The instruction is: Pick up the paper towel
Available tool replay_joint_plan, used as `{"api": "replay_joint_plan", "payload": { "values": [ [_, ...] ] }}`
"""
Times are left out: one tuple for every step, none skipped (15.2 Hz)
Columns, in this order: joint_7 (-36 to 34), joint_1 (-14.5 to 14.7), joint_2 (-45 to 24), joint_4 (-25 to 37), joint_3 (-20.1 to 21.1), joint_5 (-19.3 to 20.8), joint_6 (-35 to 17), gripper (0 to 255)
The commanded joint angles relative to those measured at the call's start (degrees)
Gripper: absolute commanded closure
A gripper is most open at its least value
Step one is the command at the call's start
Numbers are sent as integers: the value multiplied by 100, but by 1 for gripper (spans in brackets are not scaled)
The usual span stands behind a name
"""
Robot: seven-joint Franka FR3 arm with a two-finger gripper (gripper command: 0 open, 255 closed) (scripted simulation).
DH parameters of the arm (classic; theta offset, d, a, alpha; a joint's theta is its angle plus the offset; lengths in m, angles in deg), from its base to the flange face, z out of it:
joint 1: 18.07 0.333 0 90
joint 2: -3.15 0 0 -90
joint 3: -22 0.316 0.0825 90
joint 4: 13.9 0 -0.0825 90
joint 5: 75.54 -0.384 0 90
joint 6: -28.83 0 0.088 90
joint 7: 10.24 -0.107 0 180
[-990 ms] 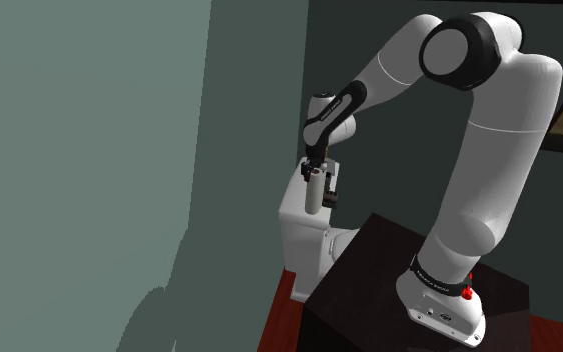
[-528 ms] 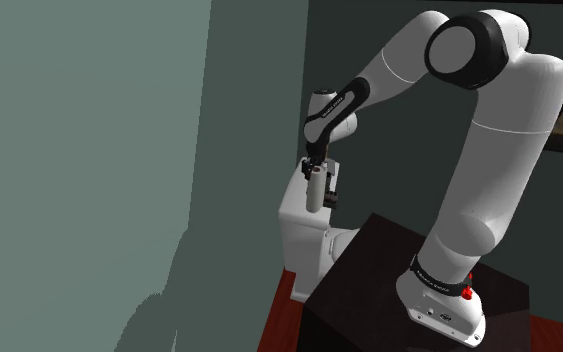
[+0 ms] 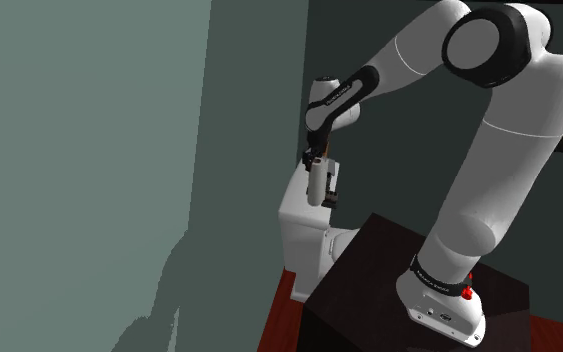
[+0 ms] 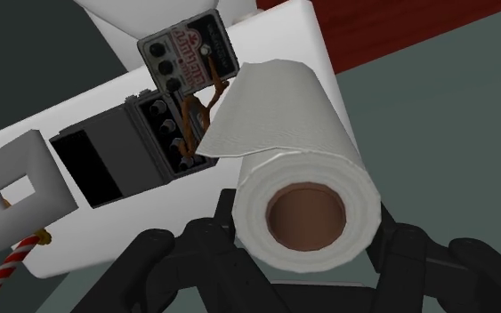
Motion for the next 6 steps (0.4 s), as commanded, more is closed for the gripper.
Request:
{"api": "replay_joint_plan", "payload": {
  "values": [
    [4, -5, 112, 49, -9, 25, 162, 255],
    [-3, -4, 165, 75, -9, 38, 239, 255],
    [-9, -3, 217, 101, -9, 49, 316, 255],
    [-15, -2, 267, 129, -9, 60, 394, 255],
    [-16, -2, 276, 132, -9, 62, 406, 255],
    [-16, -2, 275, 133, -8, 62, 406, 255]
  ]
}}
